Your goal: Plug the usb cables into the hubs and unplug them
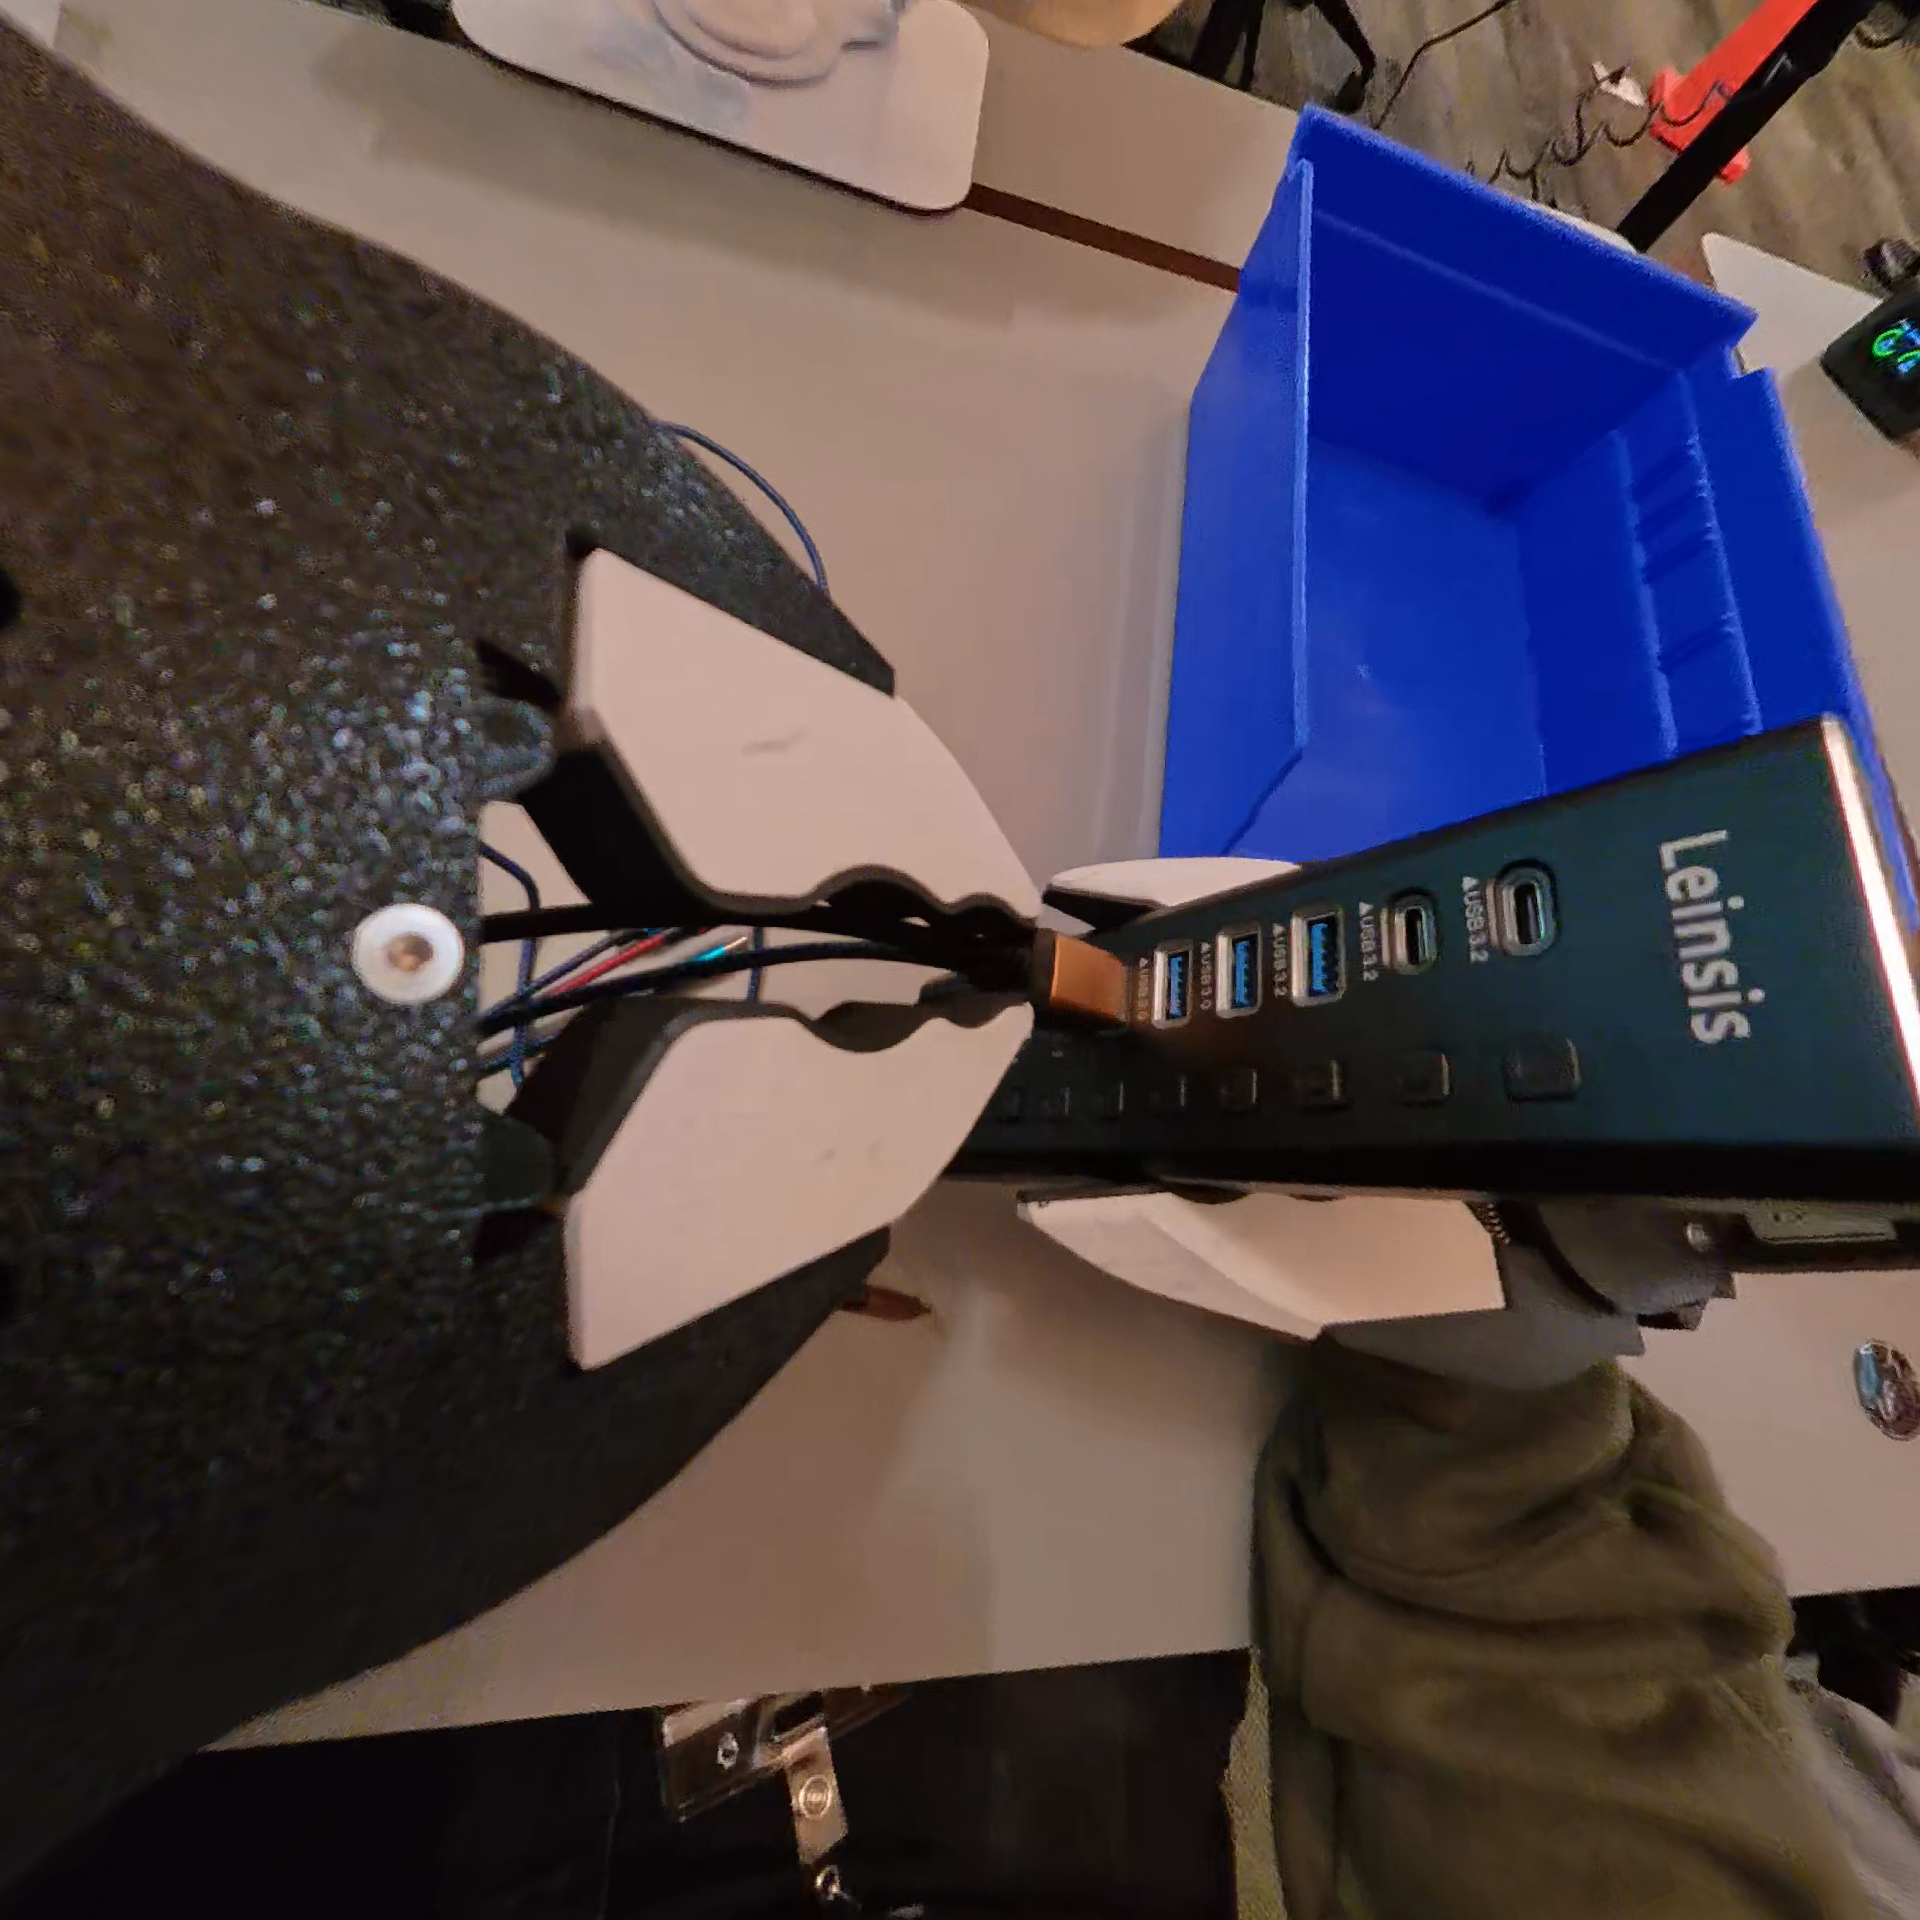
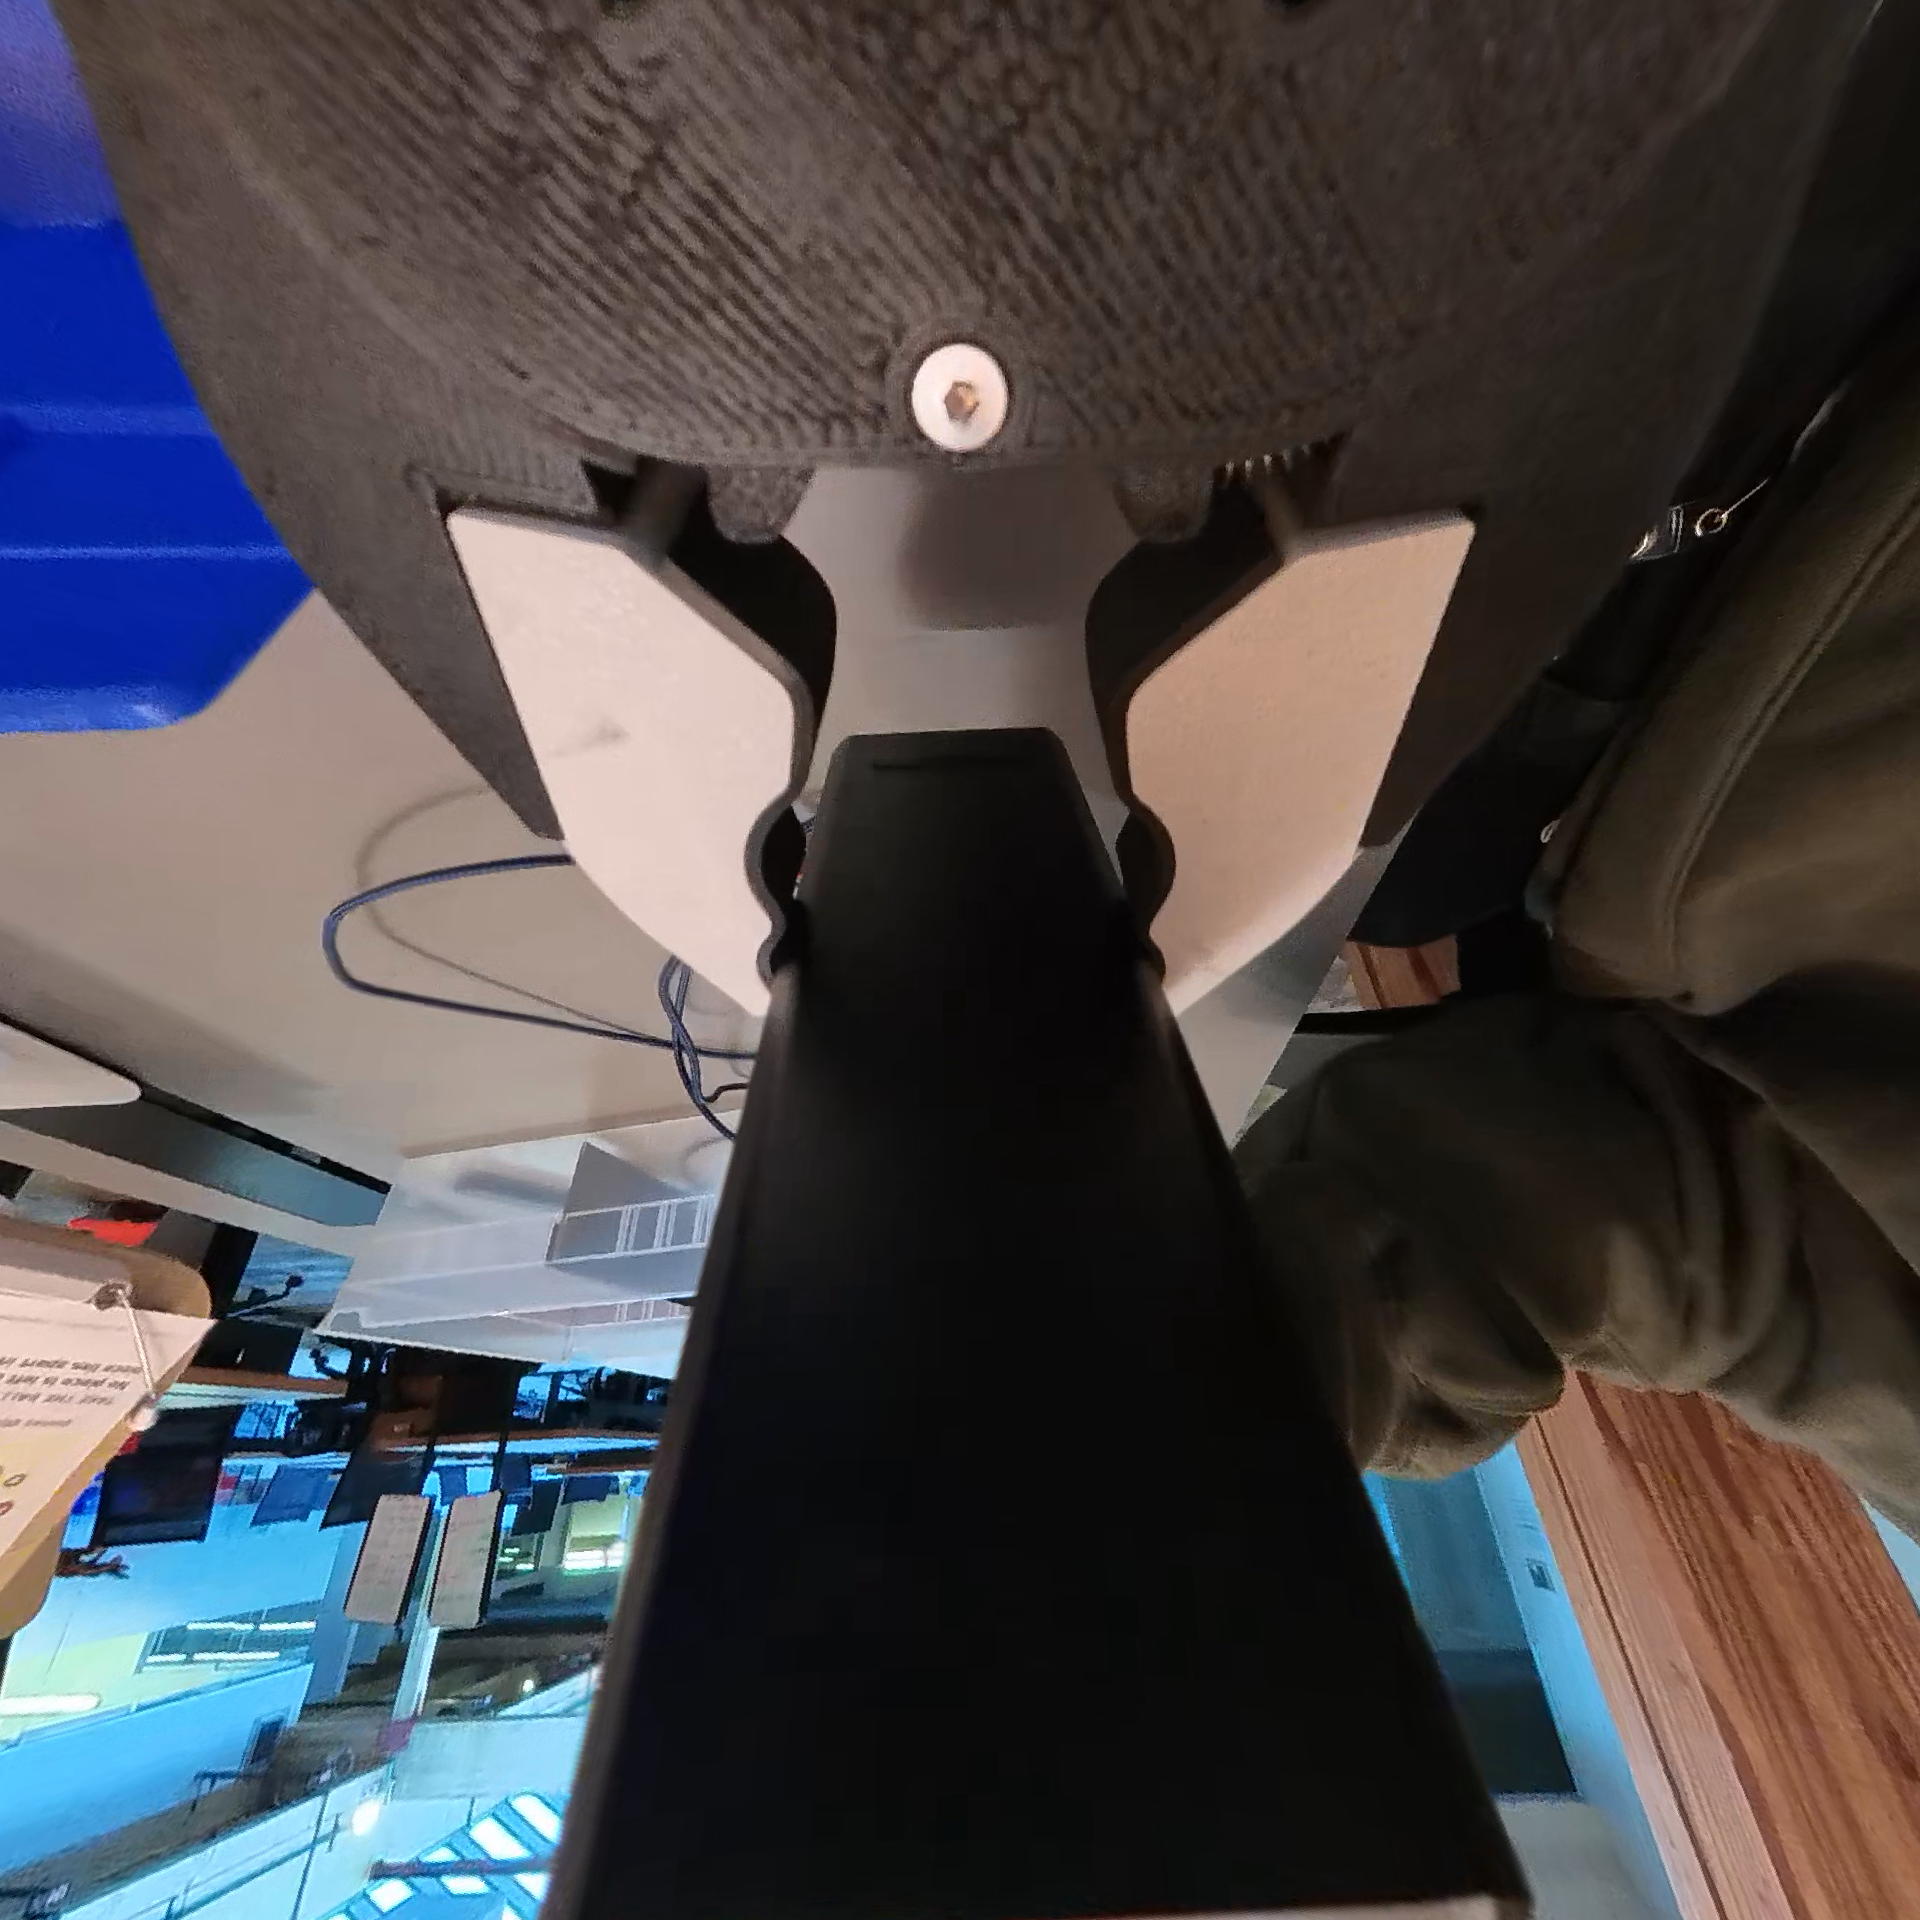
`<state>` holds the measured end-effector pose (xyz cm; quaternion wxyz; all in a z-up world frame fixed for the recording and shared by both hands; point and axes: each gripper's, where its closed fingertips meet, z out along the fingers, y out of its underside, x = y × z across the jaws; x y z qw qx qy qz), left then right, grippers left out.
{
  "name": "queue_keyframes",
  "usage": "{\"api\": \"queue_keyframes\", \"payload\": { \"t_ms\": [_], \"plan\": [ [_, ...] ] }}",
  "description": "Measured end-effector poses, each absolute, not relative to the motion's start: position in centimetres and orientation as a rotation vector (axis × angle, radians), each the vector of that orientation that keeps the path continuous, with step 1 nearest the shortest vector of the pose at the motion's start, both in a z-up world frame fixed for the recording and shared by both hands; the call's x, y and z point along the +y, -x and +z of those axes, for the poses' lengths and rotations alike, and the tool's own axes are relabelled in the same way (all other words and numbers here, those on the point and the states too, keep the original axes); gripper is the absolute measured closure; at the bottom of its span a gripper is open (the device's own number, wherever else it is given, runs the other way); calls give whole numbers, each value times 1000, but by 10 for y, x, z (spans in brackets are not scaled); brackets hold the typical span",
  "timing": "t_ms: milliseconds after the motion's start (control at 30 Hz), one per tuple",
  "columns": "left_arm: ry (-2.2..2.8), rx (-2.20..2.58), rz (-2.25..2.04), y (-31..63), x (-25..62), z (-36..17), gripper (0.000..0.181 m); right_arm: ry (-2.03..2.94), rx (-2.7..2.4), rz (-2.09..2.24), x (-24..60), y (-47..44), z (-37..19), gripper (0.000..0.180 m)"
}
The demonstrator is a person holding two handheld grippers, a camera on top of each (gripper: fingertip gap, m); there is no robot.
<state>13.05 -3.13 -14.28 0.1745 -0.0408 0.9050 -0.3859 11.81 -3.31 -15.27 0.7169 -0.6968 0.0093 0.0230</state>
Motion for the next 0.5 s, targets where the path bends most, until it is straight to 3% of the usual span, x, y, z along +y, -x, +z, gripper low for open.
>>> {"api": "queue_keyframes", "payload": {
  "t_ms": [300,500],
  "plan": [
    [234,2493,-1313,-128,-29,-139,167,1534,24,42,-34,-119,-152,119],
    [575,2104,-1456,-158,54,-75,156,1493,84,39,-38,-127,-147,119]
  ]
}}
